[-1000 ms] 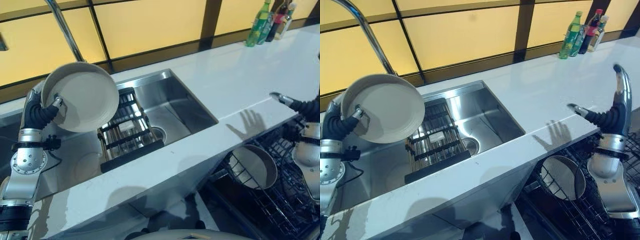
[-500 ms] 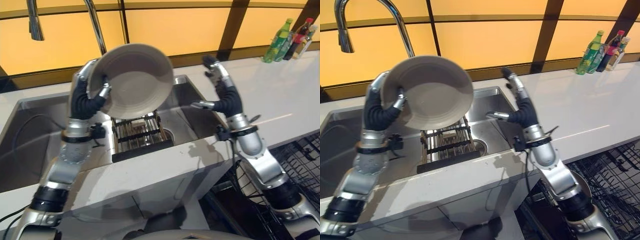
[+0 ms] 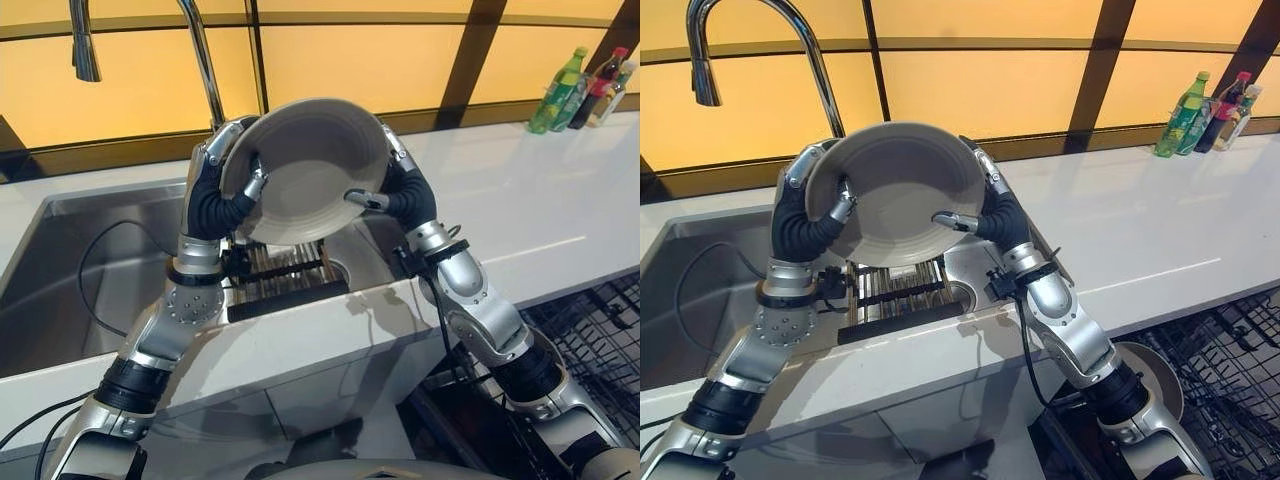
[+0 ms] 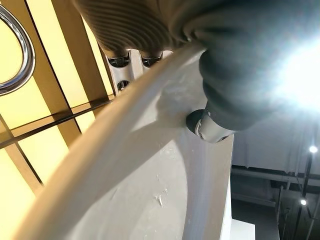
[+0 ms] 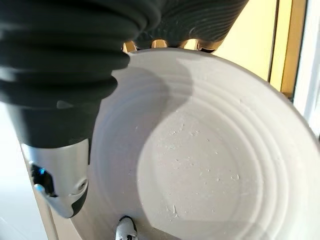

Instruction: Pick up plates and place into dishwasher.

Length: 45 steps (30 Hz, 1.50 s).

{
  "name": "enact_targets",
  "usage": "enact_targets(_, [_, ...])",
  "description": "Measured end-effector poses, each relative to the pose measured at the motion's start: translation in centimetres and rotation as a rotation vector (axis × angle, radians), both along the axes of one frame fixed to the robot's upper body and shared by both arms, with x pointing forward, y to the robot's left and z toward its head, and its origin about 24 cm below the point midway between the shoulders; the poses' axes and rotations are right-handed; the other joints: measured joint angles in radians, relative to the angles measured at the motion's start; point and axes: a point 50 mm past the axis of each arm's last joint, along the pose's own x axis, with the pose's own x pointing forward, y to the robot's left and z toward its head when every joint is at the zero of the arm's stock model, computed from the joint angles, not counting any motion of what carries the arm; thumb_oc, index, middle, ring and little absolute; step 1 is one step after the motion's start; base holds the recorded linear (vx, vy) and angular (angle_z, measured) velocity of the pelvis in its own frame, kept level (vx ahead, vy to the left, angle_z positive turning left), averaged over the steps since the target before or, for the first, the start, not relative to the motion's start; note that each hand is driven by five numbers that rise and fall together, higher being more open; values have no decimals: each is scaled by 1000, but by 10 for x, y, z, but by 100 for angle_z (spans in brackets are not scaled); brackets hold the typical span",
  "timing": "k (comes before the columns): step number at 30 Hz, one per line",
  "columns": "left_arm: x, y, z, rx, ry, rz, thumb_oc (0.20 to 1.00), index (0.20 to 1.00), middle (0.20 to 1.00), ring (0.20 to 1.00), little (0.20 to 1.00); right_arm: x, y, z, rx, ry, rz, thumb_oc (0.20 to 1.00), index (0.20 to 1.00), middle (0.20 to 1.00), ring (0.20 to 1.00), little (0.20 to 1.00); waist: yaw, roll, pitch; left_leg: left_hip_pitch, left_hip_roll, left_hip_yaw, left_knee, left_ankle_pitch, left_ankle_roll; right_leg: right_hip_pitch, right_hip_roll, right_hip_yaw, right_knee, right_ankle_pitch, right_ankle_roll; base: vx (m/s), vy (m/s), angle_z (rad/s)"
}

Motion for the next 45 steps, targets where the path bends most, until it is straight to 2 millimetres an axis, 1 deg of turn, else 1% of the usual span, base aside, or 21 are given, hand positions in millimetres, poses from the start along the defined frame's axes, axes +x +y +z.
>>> enact_targets(7, [0,2,1,19,-1,4,200,200,200,200,200,7,1,-3,-8,37,30,1000,1000,1000,1000,1000,12,-6,-5,0,0,0,3,0,0,2,-1,0,0,0,0,0,0,0])
enact_targets(10, [0,4,2,58,4,5,200,200,200,200,200,10,0,-8,-32,64,37,1000,1000,1000,1000,1000,11,-10,-9,-1,-1,1,3,0,0,2,-1,0,0,0,0,0,0,0])
enact_targets(18, [-2,6,5,134,-10,-28,200,200,200,200,200,13,-5,-9,-43,88,105,1000,1000,1000,1000,1000,3,-9,-12,-1,-1,1,2,0,0,1,-1,0,0,0,0,0,0,0])
enact_targets(21, [-2,5,6,170,1,-43,200,200,200,200,200,14,-8,-13,-18,131,172,1000,1000,1000,1000,1000,5,-9,-15,-1,-1,1,2,0,0,1,-2,0,0,0,0,0,0,0])
enact_targets(25, [-4,0,12,217,-25,-123,200,200,200,200,200,15,-8,-20,25,180,287,1000,1000,1000,1000,1000,12,-9,-18,-1,-1,1,2,0,0,2,-2,-1,0,0,0,0,0,0])
enact_targets(28, [-4,2,14,214,-23,-128,200,200,200,200,200,14,-6,-19,43,174,346,1000,1000,1000,1000,1000,16,-8,-20,-1,0,0,2,0,0,2,-2,-3,0,0,0,0,0,0])
enact_targets(32, [-5,5,17,224,-36,-126,200,200,200,200,200,12,-6,-19,22,158,407,1000,1000,1000,1000,1000,21,-9,-22,-1,-1,0,2,0,0,2,-2,-3,0,0,0,0,0,0])
enact_targets(34, [-6,6,19,212,-37,-136,200,200,200,200,200,10,-6,-19,0,144,469,1000,1000,1000,1000,1000,26,-9,-23,-1,0,0,2,0,0,2,-2,-3,0,0,-1,0,0,0])
enact_targets(36, [-6,7,20,197,-39,-149,200,200,200,200,200,7,-6,-19,-32,127,530,740,740,740,740,740,27,-10,-26,-2,0,0,2,0,0,1,-2,-3,0,-1,-1,0,0,0])
enact_targets(37, [-7,7,20,189,-42,-162,200,200,200,200,200,6,-7,-19,-44,122,557,200,200,200,200,200,28,-10,-28,-2,-1,0,2,0,0,1,-2,-3,0,-1,-1,0,0,0])
enact_targets(41, [-8,6,20,185,-45,-174,200,200,200,200,200,5,-9,-19,-54,120,582,200,200,200,200,200,30,-12,-34,-2,0,0,1,0,0,1,-2,-3,0,-1,-1,0,0,0])
enact_targets(45, [-9,4,19,188,-48,-191,200,200,200,200,200,6,-9,-18,-29,123,556,200,200,200,200,200,28,-13,-36,-2,0,1,1,0,0,1,-2,-3,0,-1,-1,0,0,0])
